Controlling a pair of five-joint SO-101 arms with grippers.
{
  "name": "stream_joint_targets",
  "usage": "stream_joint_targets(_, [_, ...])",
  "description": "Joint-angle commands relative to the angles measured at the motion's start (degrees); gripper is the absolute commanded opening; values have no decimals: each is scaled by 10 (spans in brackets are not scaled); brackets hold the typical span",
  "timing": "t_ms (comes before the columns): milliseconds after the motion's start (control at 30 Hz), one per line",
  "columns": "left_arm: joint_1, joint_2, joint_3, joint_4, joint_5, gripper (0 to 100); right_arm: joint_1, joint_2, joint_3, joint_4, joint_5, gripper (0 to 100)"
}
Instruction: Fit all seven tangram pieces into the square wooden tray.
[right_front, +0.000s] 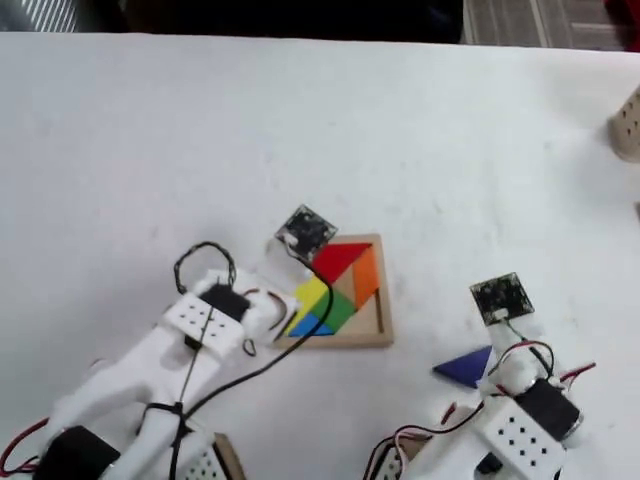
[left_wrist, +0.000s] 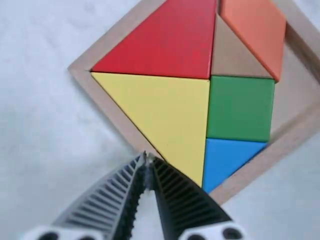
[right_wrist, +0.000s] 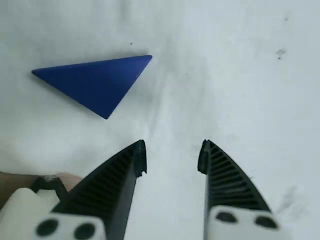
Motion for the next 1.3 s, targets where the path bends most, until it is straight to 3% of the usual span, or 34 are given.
stream_joint_targets(0, [-5,-17,-25,7,-5,20,-43,73,-56,-9,-54,170])
stream_joint_targets(267, [-5,-17,-25,7,-5,20,-140,351,-172,-4,-88,166])
stream_joint_targets(433, [-5,-17,-25,7,-5,20,-180,441,-185,-87,-133,170])
stream_joint_targets(733, [-5,-17,-25,6,-5,20,-179,530,-167,-215,-261,166])
stream_joint_targets(900, [-5,-17,-25,6,-5,20,-166,538,-167,-217,-248,165])
stream_joint_targets(1133, [-5,-17,-25,6,-5,20,-72,537,-173,-290,-240,106])
stream_joint_targets(1267, [-5,-17,-25,6,-5,20,-57,537,-211,-231,-199,105])
